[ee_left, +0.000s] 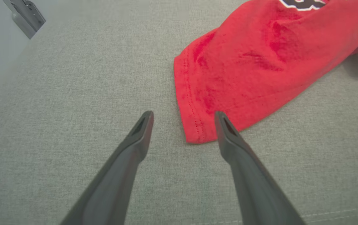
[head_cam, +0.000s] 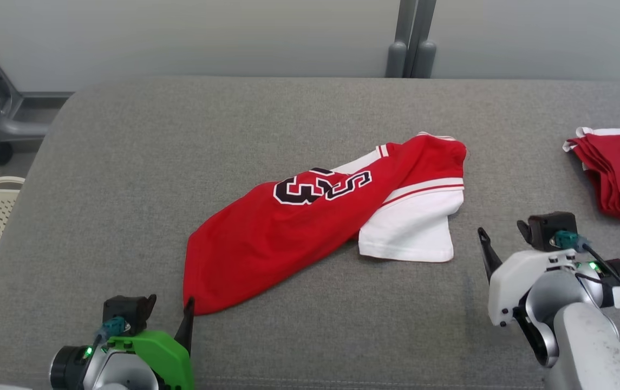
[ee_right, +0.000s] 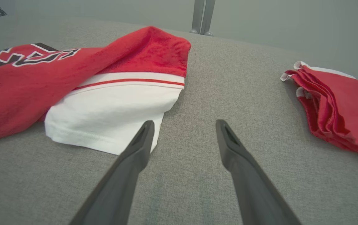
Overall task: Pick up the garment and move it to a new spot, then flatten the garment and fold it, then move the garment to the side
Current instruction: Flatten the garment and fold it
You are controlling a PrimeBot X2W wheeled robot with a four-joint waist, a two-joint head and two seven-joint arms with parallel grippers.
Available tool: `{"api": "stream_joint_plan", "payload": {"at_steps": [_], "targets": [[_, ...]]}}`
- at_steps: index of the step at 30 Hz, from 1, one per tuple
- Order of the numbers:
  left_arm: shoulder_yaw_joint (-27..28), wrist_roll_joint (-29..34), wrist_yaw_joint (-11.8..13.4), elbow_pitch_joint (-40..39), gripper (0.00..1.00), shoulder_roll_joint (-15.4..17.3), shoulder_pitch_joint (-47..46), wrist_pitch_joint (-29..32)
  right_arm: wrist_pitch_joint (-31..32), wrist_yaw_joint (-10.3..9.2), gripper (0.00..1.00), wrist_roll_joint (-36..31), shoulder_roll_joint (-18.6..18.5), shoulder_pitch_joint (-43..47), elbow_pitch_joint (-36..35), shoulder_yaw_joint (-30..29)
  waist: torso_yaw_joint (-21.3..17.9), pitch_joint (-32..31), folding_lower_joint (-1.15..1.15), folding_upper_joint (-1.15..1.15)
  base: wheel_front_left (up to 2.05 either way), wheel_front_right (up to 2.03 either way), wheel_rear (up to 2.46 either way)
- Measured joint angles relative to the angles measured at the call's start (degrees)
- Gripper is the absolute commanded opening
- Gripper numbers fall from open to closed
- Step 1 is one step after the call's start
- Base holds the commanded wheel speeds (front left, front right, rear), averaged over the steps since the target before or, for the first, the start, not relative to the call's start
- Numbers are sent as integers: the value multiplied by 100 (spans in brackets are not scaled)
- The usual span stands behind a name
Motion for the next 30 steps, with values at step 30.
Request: {"api": "stream_joint_plan", "payload": {"at_steps": [30], "targets": [[-78, -235, 110, 1132, 100, -187, -770, 152, 114, 0, 100, 23, 76, -928, 1486, 271, -62, 759, 0, 0, 0, 0, 0]]}}
